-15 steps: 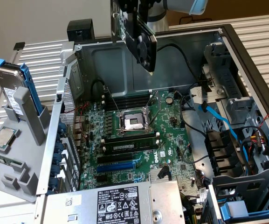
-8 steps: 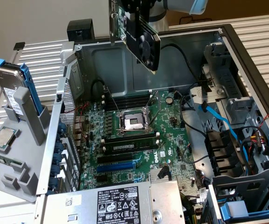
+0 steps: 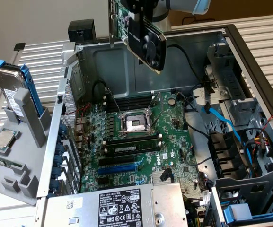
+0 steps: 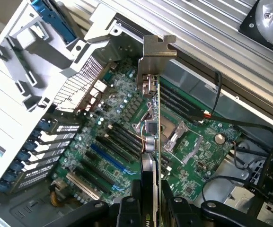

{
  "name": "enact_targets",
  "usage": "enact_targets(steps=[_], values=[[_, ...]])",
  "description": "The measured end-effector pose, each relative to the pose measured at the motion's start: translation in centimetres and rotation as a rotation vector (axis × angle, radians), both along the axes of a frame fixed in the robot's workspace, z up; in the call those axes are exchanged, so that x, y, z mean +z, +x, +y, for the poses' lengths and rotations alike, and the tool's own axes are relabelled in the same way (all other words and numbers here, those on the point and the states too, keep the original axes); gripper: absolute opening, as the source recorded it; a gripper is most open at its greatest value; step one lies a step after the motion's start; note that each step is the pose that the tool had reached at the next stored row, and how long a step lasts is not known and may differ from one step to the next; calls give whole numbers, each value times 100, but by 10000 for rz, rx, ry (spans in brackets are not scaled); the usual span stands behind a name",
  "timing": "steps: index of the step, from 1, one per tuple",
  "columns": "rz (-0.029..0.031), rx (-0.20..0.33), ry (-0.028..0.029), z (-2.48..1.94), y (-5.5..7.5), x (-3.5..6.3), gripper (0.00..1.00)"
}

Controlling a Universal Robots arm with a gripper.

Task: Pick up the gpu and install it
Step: 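Insert the gpu into the slot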

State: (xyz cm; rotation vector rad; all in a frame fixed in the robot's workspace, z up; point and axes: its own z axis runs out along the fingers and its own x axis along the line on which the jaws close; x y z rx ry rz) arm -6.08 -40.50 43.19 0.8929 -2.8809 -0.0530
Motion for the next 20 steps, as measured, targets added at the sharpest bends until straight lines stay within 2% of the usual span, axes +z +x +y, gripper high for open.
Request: enact_targets(steps=[6,8,10,14,15,16,17,20], values=[[31,786,93,0,18,0,27],[33,1096,146,1,19,0,27],[26,1365,273,0,21,0,27],[-3,1736,767,0,21,0,27],[-8,1849,875,0,21,0,27],[-9,1977,955,0,21,0,27],[-8,2129,1014,0,20,0,27],[11,2658,1084,0,20,-1,27]])
